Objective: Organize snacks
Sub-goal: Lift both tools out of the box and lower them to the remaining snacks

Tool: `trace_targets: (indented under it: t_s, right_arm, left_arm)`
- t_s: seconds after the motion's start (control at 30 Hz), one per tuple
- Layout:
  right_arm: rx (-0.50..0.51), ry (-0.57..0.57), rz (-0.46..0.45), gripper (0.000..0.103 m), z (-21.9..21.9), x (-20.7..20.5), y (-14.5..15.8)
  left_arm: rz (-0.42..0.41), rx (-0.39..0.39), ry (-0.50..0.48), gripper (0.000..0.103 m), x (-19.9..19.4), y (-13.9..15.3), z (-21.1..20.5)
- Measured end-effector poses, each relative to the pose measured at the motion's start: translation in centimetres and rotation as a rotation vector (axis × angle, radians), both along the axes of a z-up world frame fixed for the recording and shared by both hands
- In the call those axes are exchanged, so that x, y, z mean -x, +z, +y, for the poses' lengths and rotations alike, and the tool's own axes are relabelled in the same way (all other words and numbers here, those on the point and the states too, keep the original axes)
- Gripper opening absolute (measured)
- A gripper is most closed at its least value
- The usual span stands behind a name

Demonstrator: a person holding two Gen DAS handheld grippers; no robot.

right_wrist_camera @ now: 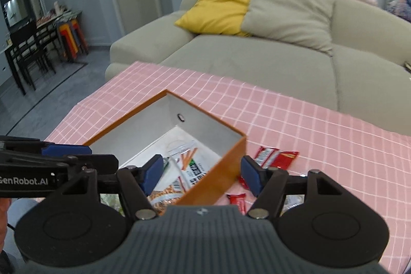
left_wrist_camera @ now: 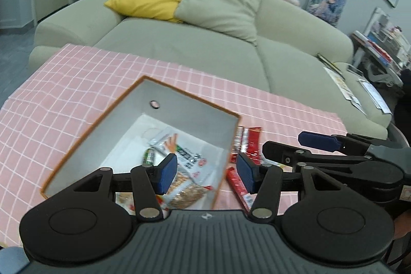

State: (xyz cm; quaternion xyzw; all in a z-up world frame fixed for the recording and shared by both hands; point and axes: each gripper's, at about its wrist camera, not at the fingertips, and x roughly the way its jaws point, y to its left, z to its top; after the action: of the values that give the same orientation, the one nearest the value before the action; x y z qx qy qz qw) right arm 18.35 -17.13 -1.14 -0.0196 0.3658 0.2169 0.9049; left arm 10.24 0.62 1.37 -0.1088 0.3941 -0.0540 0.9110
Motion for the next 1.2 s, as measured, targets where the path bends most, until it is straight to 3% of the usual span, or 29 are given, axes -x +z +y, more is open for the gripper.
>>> trace_targets:
  t_s: [0.13, 0.33, 0.6, 0.87, 0.97, 1.03, 1.2]
  right_arm:
    - [0.009, -0.038, -0.055, 0.065, -1.9, 1.9, -0.8]
    - [0.024, -0.094, -0.111, 0.064, -4.3, 4.8, -2.6]
    - [0.074, -0.157, -0.075, 0.056, -7.4, 6.9, -6.6]
    - [0.113, -0.169, -0.033, 0.054, -9.7, 5.5, -9.3]
    - [0.138, -0.136, -0.042, 0.055, -10.0, 4.2, -10.1]
    - [0.165, -0.111, -0.046, 0.061, -10.2, 3.0, -10.7]
    - [0.248, -0.032, -0.059, 0.061, -10.8, -0.4, -12.7]
  left_arm:
    - [-0.035, -0.002, -0.026, 0.063, 1.3, -0.6, -2.1]
    - [-0.020, 0.007, -0.076, 0.063, 2.6, -2.1, -4.8]
    - [0.039, 0.009, -0.150, 0.063, 3.3, -4.6, -8.5]
    - [0.069, 0.021, -0.075, 0.061, 1.3, -6.8, -10.3]
    - [0.078, 0.011, -0.050, 0.061, 0.2, -7.9, -11.1]
    - [0.095, 0.003, -0.038, 0.059, -0.6, -8.7, -11.4]
    - [0.160, 0.009, -0.007, 0.053, -3.0, -10.8, -11.8]
